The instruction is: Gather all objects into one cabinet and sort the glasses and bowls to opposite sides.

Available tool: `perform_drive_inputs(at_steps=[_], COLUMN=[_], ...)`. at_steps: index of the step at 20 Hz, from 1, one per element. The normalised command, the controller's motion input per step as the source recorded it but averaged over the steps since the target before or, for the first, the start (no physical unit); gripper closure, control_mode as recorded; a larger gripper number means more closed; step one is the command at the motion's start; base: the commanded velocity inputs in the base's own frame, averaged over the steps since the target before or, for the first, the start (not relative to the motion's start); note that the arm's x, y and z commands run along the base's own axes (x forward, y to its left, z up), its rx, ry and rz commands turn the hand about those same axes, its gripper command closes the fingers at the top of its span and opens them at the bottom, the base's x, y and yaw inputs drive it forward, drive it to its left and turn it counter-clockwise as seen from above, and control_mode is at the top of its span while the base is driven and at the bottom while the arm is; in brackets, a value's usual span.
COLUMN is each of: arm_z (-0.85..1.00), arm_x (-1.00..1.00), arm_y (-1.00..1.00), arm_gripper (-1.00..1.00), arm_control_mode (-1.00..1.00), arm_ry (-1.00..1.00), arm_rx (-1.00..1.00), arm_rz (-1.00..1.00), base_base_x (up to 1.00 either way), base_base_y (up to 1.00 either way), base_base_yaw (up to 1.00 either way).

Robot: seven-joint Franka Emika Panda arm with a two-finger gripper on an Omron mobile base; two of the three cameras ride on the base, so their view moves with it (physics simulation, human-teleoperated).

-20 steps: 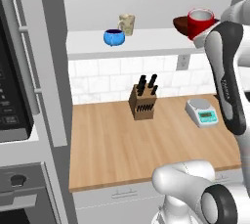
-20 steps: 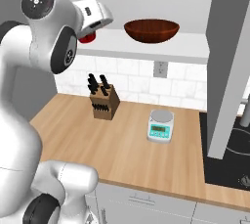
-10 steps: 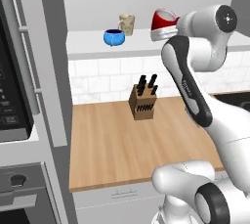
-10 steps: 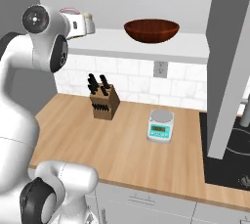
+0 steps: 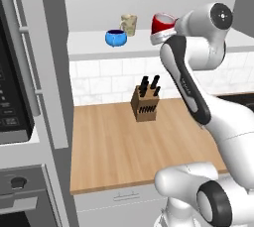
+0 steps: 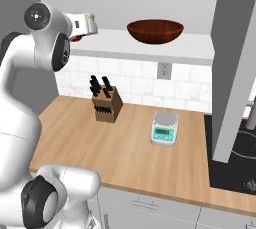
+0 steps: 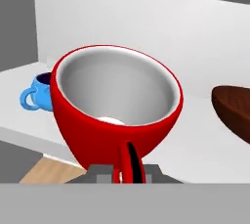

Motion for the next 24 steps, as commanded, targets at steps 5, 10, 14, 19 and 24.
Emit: perform_drive_inputs(at_steps=[5, 10, 14, 19, 24], arm_z=[0.00, -0.23, -0.42, -0.34, 0.00], arm_x=[0.26, 0.53, 0.80, 0.63, 0.20], arm_y=[0.15, 0.00, 0.00, 0.00, 0.00], arm_gripper=[1.00, 1.00, 1.00, 1.00, 1.00], arm_control_mode=[-1.00, -1.00, -1.00, -1.00, -1.00], arm_ry=[0.16, 0.00, 0.00, 0.01, 0.04], arm_rx=[-0.18, 0.11, 0.20, 0.07, -0.04], arm_rz=[0.00, 0.00, 0.00, 0.03, 0.09], base_base_x=[0.00, 0.00, 0.00, 0.00, 0.00], base_base_y=[0.00, 0.00, 0.00, 0.00, 0.00], base_base_yaw=[0.00, 0.00, 0.00, 0.00, 0.00])
